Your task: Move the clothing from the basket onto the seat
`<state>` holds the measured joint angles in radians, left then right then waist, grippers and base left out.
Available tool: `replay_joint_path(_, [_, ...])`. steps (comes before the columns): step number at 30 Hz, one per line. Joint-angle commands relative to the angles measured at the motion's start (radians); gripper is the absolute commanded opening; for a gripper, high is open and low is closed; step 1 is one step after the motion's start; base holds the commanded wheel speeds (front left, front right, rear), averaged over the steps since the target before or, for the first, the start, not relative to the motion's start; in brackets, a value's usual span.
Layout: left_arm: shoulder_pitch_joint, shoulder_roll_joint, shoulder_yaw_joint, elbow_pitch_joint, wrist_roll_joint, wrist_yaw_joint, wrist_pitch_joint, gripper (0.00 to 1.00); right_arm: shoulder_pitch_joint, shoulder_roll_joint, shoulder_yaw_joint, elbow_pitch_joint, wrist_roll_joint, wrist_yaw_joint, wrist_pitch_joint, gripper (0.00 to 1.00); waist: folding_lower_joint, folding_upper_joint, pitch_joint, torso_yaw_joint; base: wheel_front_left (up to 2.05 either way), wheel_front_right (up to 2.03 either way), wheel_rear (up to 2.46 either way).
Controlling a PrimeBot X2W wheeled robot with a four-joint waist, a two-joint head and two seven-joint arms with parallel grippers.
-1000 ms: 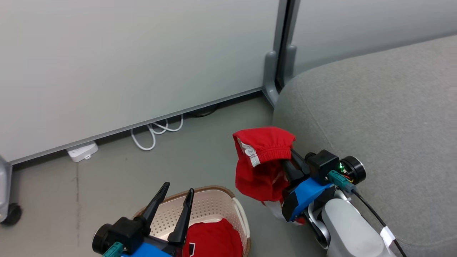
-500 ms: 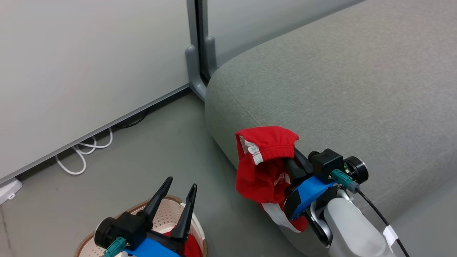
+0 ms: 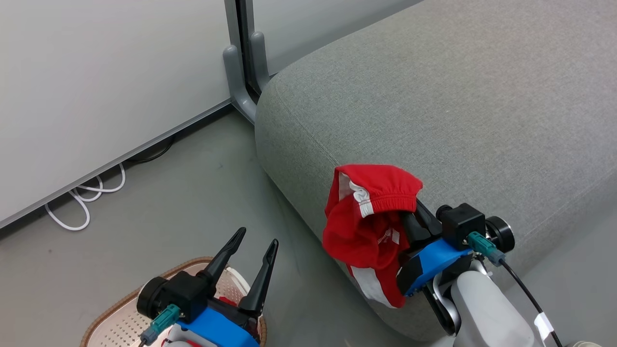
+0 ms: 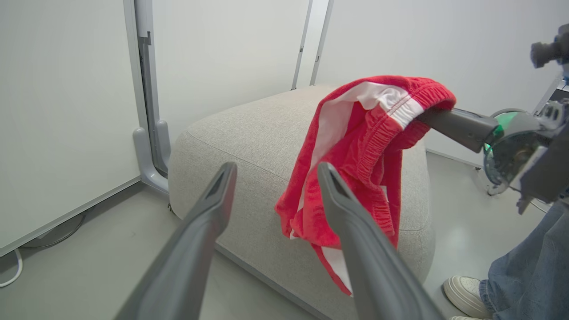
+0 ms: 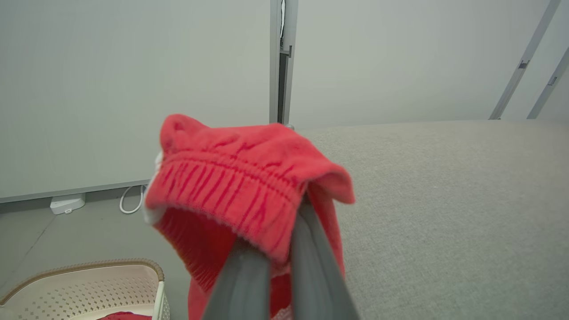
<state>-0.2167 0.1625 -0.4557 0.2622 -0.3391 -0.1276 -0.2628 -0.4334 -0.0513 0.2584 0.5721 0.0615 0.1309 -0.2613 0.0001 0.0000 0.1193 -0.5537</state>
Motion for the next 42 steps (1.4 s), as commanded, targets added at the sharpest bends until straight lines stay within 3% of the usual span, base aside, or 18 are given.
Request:
replay_joint_path(1, [-0.009,0.009,0.001,0.005,-0.004,-0.004,-0.003,1.0,0.013,0.002,-0.003,-0.006,0.004,0.0,-0.005,0.0,-0.0001,0.0,0.001,0.001,0.0,0.0,0.0])
replay_joint_path(5, [-0.011,0.017,0.011,0.001,0.0,-0.004,-0.003,1.0,-0.013,0.002,0.001,-0.011,0.073,0.0,0.003,0.0,-0.0001,0.0,0.017,0.001,0.0,0.0,0.0])
replay_joint_path(13, [-0.028,0.057,0.053,-0.041,0.037,-0.004,-0.003,1.0,-0.292,-0.003,-0.054,0.015,0.141,0.0,0.091,0.0,-0.0001,0.0,0.135,-0.007,0.0,0.0,0.0])
replay_joint_path(19, [-0.083,0.099,0.042,-0.08,0.065,-0.004,-0.003,1.0,-0.531,-0.136,-0.181,0.067,0.166,0.0,0.137,0.0,-0.0001,0.0,0.276,0.055,0.0,0.0,0.0])
replay_joint_path(23, [-0.147,0.124,0.029,-0.116,0.079,-0.004,0.002,1.0,-0.629,-0.267,-0.266,0.094,0.17,0.0,0.158,0.0,-0.0001,0.0,0.378,0.103,0.0,0.0,0.0])
replay_joint_path(25, [-0.181,0.131,0.015,-0.138,0.084,-0.004,0.007,1.0,-0.65,-0.316,-0.319,0.109,0.172,0.0,0.154,0.0,-0.0001,0.0,0.43,0.134,0.0,0.0,0.0])
replay_joint_path(30, [-0.247,0.15,-0.008,-0.163,0.095,-0.004,0.02,1.0,-0.625,-0.367,-0.41,0.176,0.176,0.0,0.106,0.0,-0.0001,0.0,0.511,0.184,0.0,0.0,0.0])
replay_joint_path(42, [-0.298,0.14,-0.026,-0.158,0.088,-0.003,0.01,1.0,-0.552,-0.346,-0.518,0.34,0.126,0.0,0.018,0.0,-0.0001,0.0,0.556,0.242,0.0,0.0,0.0])
